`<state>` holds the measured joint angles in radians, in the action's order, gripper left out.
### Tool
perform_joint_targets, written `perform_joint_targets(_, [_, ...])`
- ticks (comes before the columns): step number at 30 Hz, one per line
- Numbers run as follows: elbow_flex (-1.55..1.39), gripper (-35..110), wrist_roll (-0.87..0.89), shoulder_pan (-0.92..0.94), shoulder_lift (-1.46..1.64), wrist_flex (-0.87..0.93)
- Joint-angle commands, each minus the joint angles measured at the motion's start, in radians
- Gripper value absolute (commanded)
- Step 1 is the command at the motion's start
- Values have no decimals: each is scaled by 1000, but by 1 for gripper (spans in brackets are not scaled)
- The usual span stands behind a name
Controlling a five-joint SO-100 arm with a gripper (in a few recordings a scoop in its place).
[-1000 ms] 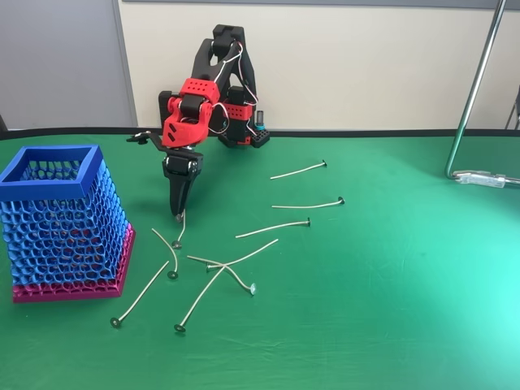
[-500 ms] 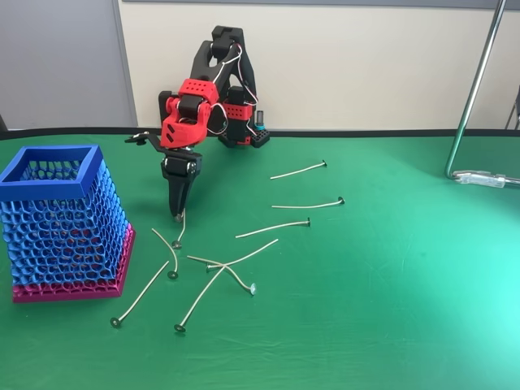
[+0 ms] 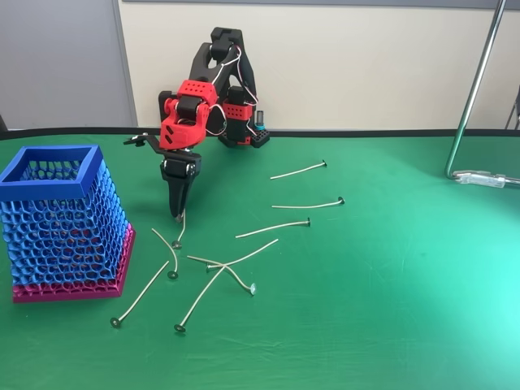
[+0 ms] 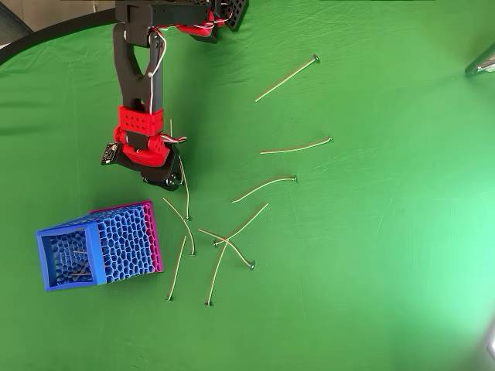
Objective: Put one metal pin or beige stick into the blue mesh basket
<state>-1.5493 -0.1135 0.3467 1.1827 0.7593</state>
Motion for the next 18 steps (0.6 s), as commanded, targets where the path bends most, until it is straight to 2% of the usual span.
perform_joint_targets(1, [34, 8, -8, 2, 11, 2])
perform_joint_targets(18, [29, 1, -18, 0, 14, 0])
